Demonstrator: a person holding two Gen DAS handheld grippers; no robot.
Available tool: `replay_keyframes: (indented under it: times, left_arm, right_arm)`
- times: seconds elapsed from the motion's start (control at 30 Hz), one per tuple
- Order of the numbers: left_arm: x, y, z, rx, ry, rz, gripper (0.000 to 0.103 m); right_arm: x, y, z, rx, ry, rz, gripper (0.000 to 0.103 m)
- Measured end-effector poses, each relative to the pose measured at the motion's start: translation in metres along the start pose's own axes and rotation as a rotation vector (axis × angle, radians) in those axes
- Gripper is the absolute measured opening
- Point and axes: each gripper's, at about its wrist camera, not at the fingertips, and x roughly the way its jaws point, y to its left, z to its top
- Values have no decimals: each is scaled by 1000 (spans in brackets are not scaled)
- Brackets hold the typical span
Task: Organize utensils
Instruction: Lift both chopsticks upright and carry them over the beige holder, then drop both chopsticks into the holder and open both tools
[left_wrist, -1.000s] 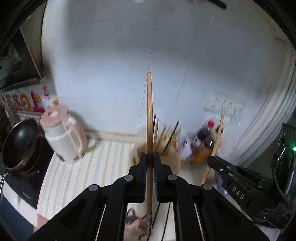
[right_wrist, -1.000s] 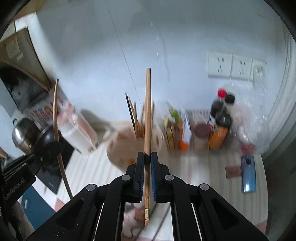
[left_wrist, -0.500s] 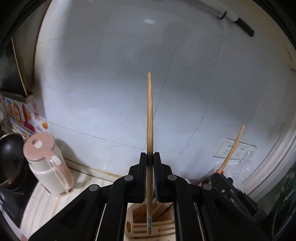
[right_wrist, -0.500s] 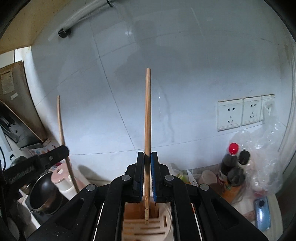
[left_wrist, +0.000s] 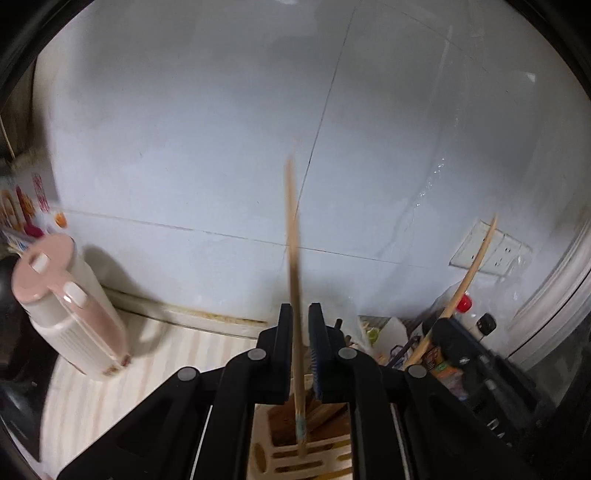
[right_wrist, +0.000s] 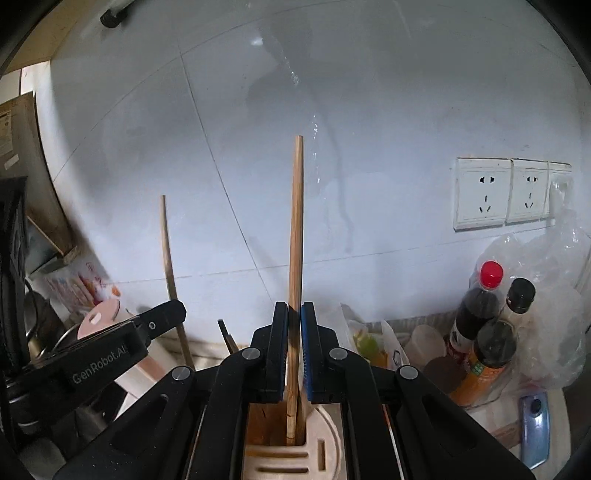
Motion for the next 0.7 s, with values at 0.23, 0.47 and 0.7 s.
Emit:
replay_keyframes:
  times: [0.23, 0.47, 0.7]
  left_arm:
    - [-36, 10, 9, -22, -90, 55, 79]
    - [-54, 32, -21, -60, 26, 69, 79]
    - [-38, 47, -158, 33, 279, 147, 79]
  right_arm:
    - [-26, -18, 10, 50, 9, 2, 25]
    - [-49, -29, -1, 92, 125, 32, 25]
    - [-51, -58, -104, 180, 485, 14, 25]
